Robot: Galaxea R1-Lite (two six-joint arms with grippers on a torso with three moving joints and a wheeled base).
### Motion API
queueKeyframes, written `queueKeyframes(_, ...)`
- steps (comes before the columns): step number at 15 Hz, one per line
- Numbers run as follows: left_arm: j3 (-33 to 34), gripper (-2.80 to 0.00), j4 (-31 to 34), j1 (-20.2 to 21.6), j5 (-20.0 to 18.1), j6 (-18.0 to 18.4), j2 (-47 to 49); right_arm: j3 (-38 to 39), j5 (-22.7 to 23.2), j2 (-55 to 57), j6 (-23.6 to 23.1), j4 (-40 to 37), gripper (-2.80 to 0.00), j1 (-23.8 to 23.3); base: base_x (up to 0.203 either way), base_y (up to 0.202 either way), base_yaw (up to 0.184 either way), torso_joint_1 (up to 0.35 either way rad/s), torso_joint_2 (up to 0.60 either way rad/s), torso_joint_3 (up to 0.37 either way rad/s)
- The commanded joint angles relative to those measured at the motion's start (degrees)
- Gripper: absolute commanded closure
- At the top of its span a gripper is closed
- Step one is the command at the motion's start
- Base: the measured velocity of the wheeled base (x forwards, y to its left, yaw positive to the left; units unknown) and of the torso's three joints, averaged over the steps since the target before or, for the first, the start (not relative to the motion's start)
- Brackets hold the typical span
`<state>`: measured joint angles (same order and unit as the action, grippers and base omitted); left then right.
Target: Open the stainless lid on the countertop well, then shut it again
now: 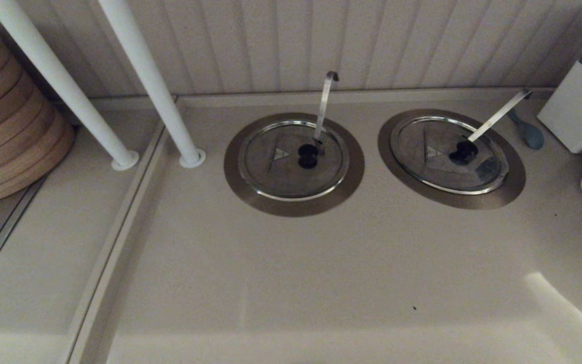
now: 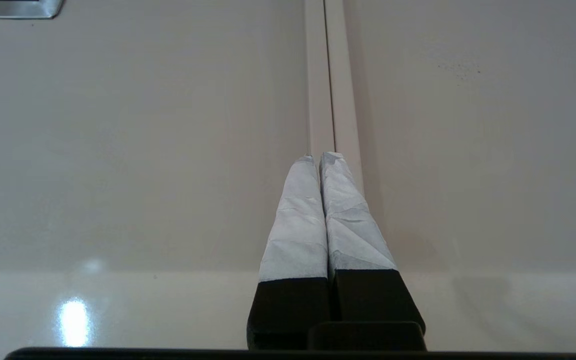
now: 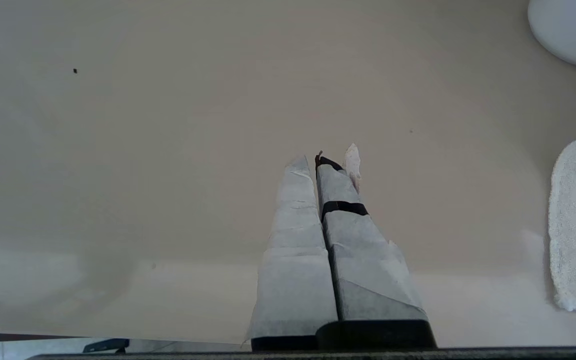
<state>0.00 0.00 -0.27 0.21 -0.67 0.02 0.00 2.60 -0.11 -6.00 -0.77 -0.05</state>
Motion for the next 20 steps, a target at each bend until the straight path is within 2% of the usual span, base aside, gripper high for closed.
queueKeyframes(1,0.0,0.00,0.0,0.0,0.0,0.0,0.1,0.0,0.0,0.2,0.1,0.1,0.00,0.0,0.000,0.000,0.000,0.000,0.00,0.000)
queueKeyframes(4,0.0,0.00,0.0,0.0,0.1,0.0,0.1,0.0,-0.1,0.2,1.3,0.1,0.00,0.0,0.000,0.000,0.000,0.000,0.00,0.000)
queueKeyframes(20,0.0,0.00,0.0,0.0,0.0,0.0,0.1,0.0,-0.1,0.2,1.9,0.2,0.00,0.0,0.000,0.000,0.000,0.000,0.00,0.000)
